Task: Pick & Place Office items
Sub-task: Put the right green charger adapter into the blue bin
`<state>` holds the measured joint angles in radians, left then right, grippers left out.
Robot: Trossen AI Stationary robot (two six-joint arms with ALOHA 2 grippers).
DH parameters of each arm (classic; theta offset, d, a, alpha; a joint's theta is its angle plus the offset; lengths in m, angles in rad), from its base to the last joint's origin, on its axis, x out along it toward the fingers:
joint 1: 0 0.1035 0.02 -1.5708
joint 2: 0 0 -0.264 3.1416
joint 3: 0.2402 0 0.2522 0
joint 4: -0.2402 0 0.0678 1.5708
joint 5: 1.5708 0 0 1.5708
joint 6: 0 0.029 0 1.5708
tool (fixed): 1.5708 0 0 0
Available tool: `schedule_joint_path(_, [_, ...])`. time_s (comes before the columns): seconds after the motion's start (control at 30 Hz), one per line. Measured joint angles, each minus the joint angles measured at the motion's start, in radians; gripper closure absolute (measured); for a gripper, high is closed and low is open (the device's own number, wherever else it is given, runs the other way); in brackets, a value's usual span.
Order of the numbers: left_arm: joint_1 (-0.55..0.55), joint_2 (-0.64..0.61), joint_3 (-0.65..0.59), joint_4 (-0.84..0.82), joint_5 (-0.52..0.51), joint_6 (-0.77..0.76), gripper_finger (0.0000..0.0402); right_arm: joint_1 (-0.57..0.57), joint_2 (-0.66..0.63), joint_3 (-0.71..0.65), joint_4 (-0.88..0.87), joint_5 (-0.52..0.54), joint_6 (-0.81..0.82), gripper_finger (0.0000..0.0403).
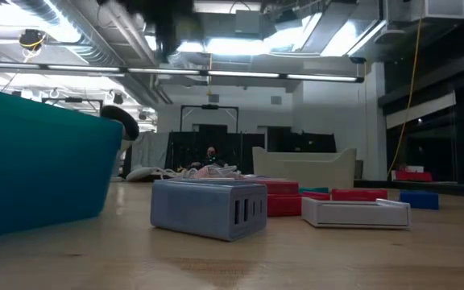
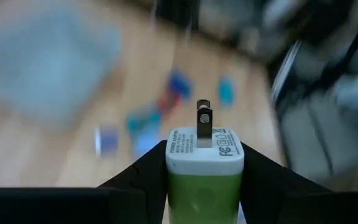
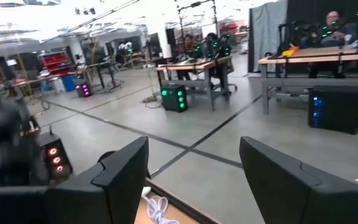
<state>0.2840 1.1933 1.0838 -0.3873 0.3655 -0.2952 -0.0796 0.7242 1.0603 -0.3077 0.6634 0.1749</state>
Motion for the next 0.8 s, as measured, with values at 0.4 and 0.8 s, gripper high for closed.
schedule_joint_path(0.4, [-0.253,-0.146,-0.001,-0.135,-0.496,-0.163,0.0256,0.000,0.000,0.000,-0.005,-0.027,-0.004,0.0146])
schedule_joint_path(0.8, [-0.062,0.191,-0.063,0.269,-0.297,-0.007,0.0256,-0.012,0.000,0.000,0.023,-0.021,-0.007,0.0146])
